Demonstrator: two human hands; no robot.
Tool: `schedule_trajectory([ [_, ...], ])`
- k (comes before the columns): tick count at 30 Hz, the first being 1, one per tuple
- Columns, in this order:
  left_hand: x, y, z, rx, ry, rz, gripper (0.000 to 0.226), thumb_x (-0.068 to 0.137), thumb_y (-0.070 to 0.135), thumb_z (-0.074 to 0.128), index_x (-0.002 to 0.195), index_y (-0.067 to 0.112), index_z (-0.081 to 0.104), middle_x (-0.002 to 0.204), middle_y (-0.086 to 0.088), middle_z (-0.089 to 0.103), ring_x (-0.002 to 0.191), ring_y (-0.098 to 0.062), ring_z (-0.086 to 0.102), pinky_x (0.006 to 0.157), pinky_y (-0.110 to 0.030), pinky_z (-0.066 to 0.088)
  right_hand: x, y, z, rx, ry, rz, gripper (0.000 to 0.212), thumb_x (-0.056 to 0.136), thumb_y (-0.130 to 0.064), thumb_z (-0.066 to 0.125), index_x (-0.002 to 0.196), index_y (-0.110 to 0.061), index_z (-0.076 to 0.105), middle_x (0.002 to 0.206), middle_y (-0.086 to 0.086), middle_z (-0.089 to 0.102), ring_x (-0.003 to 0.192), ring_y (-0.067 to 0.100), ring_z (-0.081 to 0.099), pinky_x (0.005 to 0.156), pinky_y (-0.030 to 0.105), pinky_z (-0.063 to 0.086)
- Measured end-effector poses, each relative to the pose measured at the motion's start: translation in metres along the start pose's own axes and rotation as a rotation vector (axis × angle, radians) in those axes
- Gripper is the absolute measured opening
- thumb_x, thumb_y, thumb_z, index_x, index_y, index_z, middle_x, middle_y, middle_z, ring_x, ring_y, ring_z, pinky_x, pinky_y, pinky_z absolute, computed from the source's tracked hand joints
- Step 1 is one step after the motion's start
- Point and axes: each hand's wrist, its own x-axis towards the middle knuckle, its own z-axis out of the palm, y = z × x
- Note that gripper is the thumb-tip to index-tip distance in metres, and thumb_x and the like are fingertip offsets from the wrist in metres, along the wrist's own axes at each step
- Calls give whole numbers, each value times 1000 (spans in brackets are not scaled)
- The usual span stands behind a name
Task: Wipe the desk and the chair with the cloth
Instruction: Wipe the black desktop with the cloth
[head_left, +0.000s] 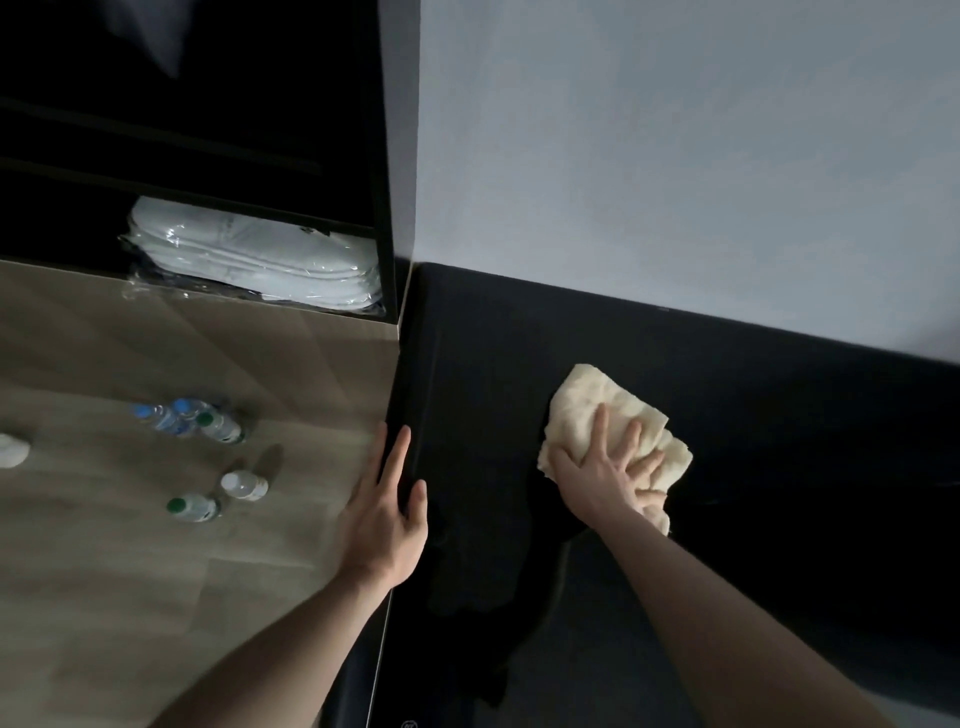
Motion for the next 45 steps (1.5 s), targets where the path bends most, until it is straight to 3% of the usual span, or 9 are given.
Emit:
schedule_trajectory([
  [2,-2,0,0,10,-5,-1,66,104,45,43,166,39,23,176,18,8,149,-17,44,105,-31,46,-2,-18,6,-43,-11,-83,87,96,-68,34,158,-54,-26,170,-3,-37,155,44,-34,119,79,4],
  [6,-2,4,-5,44,-44,-60,67,107,41,47,166,44,16,175,21,5,147,-18,46,108,-41,51,-14,-25,17,-121,-47,-385,87,99,-62,37,162,-49,-21,170,2,-37,151,43,-41,119,77,-14],
  [11,4,17,-10,226,-63,-34,65,108,40,45,168,35,21,176,8,15,154,-24,34,115,-44,43,-2,43,-4,-206,-61,-572,85,103,-55,40,164,-47,-19,169,-3,-39,154,36,-39,126,69,-10],
  [15,4,54,-13,652,-210,81,74,103,53,49,168,26,24,177,5,-3,162,-31,10,130,-46,23,17,140,-35,-166,-71,-494,84,104,-57,40,162,-49,-21,169,-7,-40,153,32,-40,128,65,-9],
  [20,-71,172,72,673,-612,199,124,77,88,59,168,34,-4,175,3,-21,160,-41,-14,128,-64,8,56,271,-76,-87,-21,-269,86,100,-64,39,161,-53,-20,169,-11,-38,156,30,-37,128,66,-3],
  [24,-117,246,141,729,-732,104,148,68,72,85,165,33,-19,170,-1,-36,154,-54,-23,121,-78,13,76,332,-102,-39,-49,-89,88,94,-77,37,160,-57,-18,168,-16,-39,158,31,-32,126,71,7],
  [31,-105,268,149,738,-768,-9,157,64,58,96,161,42,-26,165,2,-44,151,-59,-25,115,-81,24,66,287,-89,37,-43,-32,82,102,-60,40,159,-59,-18,170,-8,-36,155,41,-34,122,76,-2],
  [38,-100,267,153,744,-793,-2,160,59,61,97,159,45,-28,163,5,-47,150,-59,-28,116,-83,20,46,233,-66,-71,-27,-233,82,103,-60,40,163,-54,-15,173,-2,-31,155,48,-32,121,78,-3],
  [45,-96,270,152,735,-786,3,158,61,62,96,159,47,-26,164,7,-44,150,-59,-28,116,-82,20,58,248,-65,-88,7,-369,81,103,-67,39,164,-53,-13,173,-4,-31,154,42,-36,123,72,-14],
])
